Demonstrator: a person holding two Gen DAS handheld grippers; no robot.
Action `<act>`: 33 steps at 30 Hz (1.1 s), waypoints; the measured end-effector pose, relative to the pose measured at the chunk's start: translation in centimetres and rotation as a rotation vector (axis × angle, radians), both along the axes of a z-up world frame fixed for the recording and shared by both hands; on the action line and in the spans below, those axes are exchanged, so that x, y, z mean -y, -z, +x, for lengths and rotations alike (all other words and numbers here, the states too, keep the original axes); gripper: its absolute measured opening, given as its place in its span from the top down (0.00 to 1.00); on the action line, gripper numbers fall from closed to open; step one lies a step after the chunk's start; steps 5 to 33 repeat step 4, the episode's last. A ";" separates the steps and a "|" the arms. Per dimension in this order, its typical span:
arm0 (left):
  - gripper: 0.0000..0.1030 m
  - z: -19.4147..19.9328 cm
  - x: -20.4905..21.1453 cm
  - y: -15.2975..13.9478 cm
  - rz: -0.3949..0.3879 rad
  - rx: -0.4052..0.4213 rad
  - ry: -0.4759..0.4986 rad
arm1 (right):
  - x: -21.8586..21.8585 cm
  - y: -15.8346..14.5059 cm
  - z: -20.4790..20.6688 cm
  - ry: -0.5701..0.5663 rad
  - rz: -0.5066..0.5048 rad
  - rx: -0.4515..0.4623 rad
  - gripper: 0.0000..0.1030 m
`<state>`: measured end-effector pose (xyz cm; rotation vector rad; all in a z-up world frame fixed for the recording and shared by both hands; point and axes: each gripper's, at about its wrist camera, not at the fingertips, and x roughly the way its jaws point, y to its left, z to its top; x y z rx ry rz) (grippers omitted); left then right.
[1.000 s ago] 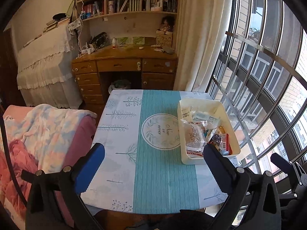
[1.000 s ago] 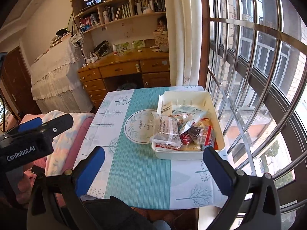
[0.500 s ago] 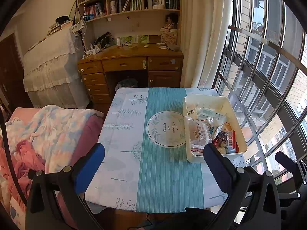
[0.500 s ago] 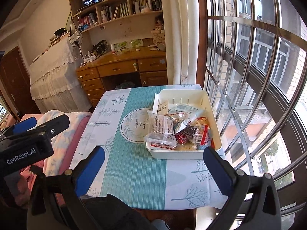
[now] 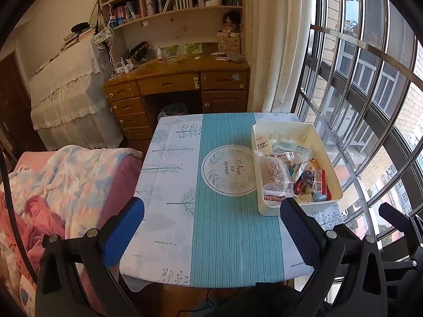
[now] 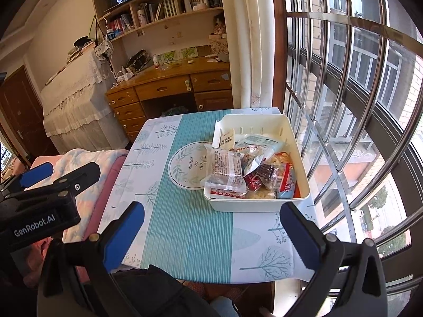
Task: Organize snacks
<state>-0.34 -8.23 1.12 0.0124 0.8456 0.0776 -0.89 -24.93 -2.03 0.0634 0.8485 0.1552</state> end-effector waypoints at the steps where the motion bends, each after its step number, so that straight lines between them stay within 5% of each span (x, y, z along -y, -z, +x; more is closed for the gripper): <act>1: 0.01 0.0 0.0 0.1 0.000 -0.004 0.001 | 0.0 0.1 0.0 0.000 0.000 -0.003 0.00; 33: 0.01 0.0 -0.1 0.3 0.000 -0.012 0.003 | -0.1 0.3 -0.1 0.000 0.001 -0.009 0.00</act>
